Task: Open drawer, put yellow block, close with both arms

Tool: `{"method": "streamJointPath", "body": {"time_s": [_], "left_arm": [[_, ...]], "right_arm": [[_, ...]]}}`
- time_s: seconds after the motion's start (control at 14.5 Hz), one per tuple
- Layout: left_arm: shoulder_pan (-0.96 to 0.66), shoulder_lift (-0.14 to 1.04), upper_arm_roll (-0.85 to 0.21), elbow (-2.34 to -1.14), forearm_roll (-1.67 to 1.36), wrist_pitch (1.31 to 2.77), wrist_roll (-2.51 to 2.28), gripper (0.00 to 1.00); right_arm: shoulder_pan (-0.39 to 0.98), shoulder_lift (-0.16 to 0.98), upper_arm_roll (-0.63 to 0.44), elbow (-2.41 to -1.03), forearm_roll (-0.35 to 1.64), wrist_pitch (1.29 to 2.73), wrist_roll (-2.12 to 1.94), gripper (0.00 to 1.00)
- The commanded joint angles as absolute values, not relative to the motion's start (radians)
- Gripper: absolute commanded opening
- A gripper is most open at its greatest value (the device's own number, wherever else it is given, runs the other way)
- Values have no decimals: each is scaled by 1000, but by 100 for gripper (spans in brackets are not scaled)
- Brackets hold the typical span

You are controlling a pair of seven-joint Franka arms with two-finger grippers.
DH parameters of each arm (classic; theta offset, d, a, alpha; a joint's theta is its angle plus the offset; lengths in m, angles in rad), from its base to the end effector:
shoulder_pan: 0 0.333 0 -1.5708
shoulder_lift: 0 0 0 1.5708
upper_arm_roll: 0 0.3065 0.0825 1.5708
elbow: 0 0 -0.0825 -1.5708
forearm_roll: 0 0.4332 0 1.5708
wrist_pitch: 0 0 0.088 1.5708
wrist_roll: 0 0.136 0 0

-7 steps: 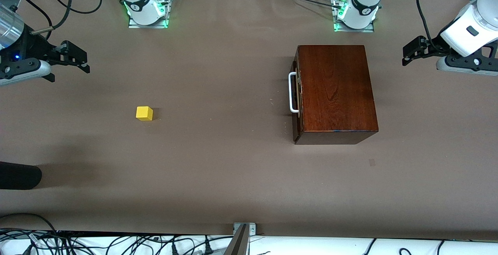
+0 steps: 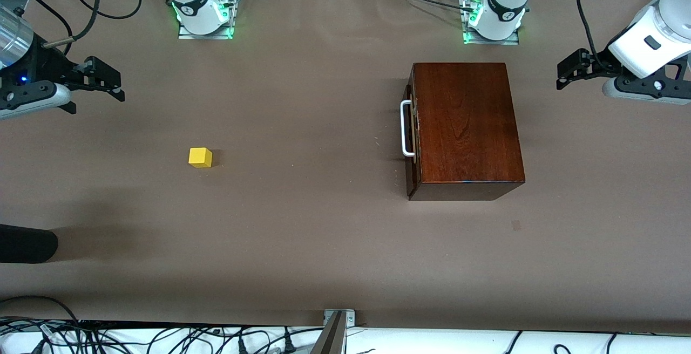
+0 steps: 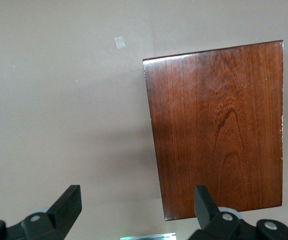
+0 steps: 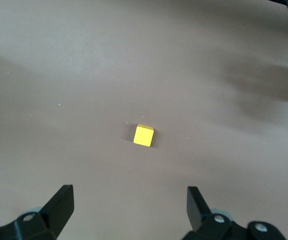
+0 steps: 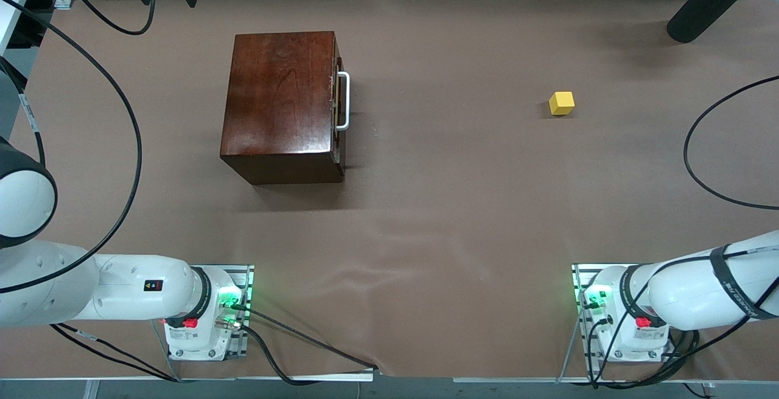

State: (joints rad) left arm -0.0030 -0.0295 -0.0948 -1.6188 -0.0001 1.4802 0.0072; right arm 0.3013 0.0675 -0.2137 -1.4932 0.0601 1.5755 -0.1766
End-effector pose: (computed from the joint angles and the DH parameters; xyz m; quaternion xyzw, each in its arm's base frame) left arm 0.5779 -0.0574 0.5714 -0.9971 0.0523 0.0545 0.0038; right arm 0.6215 0.0667 0.5865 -0.9909 -0.1321 -0.0092 0.0225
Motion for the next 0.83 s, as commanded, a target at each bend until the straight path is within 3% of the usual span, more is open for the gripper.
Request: {"method": "streamJointPath", "body": {"time_s": [0.0, 0.76], "left_arm": [[-2, -15, -94, -1575, 3, 1444, 2, 100], [-12, 2, -100, -1545, 3, 1393, 3, 100]], "right_arm": [[295, 66, -210, -1477, 77, 1555, -173, 100], [295, 66, -210, -1477, 75, 1554, -173, 100]]}}
